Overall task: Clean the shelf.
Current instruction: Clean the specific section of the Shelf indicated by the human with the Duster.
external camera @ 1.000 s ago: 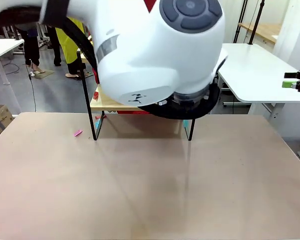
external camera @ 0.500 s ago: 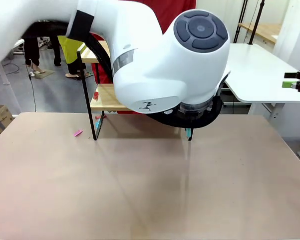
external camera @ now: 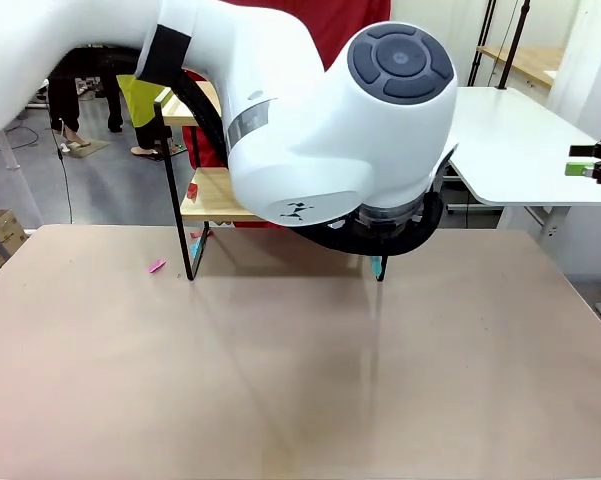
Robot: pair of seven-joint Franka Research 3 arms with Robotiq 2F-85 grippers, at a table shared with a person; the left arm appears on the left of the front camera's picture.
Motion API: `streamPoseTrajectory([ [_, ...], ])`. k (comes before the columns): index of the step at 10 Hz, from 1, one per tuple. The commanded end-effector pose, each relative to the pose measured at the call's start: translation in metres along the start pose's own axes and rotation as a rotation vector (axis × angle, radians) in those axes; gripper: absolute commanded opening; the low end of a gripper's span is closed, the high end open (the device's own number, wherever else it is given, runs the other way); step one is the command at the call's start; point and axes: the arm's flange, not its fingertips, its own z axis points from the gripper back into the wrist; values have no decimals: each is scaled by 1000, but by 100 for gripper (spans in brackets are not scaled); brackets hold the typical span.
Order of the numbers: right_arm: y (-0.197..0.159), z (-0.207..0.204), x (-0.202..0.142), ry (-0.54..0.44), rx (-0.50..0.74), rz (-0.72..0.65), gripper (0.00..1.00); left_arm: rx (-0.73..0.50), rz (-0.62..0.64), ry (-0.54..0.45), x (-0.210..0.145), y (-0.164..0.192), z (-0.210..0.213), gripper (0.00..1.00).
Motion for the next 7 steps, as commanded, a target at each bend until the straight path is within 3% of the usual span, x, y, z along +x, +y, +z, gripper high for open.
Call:
streamPoseTrajectory([
  [1, 0, -1, 2, 0, 0, 4, 100, 41, 18, 64, 9, 33, 8, 13],
  [7, 0, -1, 2, 0, 0, 4, 100, 220, 58, 160, 22, 128, 20, 13],
])
